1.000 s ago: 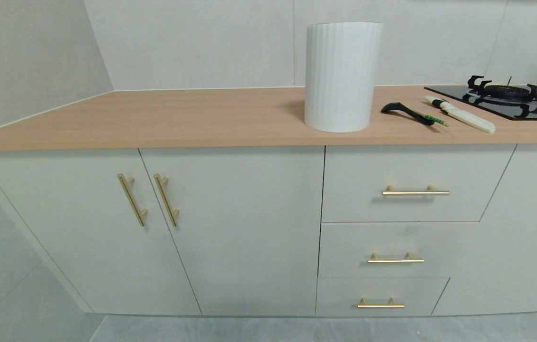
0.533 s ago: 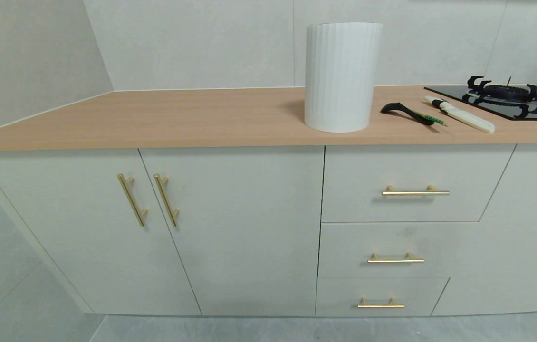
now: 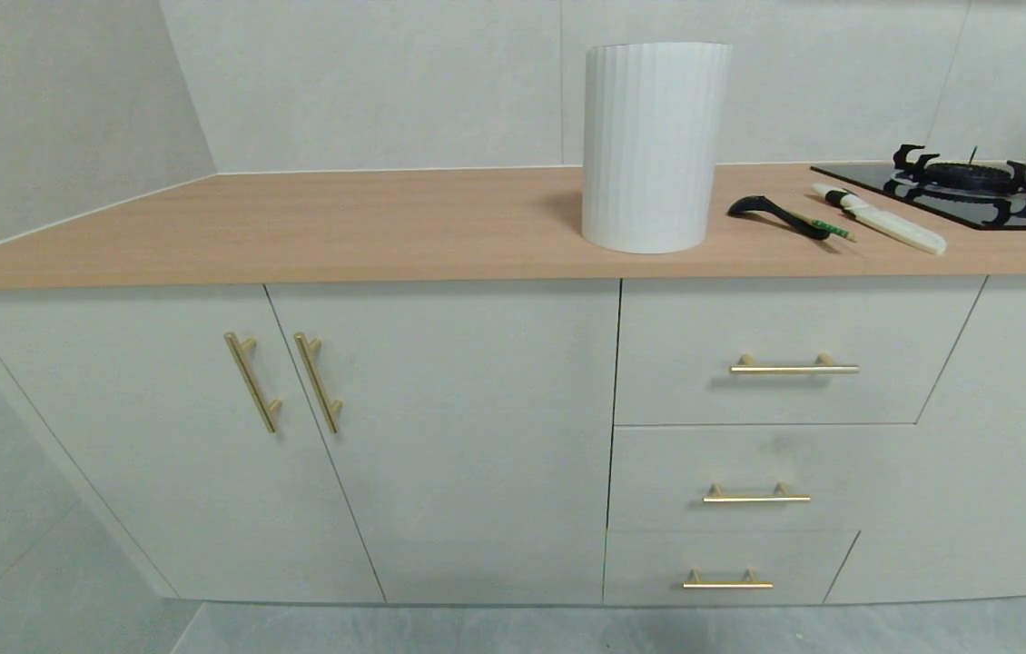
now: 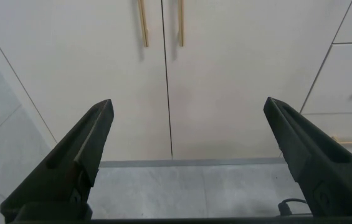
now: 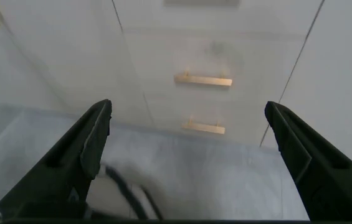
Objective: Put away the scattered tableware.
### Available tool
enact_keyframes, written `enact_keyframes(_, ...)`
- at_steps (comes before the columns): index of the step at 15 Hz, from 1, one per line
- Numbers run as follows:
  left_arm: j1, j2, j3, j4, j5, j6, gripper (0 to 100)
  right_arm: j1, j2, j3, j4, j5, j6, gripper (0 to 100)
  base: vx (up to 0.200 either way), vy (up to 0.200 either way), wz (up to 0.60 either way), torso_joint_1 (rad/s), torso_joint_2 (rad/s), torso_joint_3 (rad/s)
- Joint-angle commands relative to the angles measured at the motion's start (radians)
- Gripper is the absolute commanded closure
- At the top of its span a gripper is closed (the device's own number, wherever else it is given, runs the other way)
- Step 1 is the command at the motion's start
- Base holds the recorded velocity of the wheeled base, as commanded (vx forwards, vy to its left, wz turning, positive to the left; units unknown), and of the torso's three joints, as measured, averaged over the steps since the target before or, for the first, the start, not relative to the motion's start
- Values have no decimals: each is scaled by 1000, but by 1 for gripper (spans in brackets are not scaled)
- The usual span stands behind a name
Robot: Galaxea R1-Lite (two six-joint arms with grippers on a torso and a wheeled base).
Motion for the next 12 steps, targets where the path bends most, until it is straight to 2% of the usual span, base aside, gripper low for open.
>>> enact_keyframes(1,0,0,0,1,0,0,0,23,356,-148,-7,-2,-6,0,0,0,0,0,0,0)
enact_keyframes(3,0,0,0,1,0,0,0,42,469,-202,-28,-5,-7,0,0,0,0,0,0,0)
enact_keyframes(7,0,0,0,1,0,0,0,103,778,-243,-232,-74,-9,0,0,0,0,0,0,0)
enact_keyframes(10,0,0,0,1,0,0,0,103,982,-272,-378,-88,-9,0,0,0,0,0,0,0)
enact_keyframes(12,0,0,0,1,0,0,0,103,1094,-330,-409,-97,-12,0,0,0,0,0,0,0)
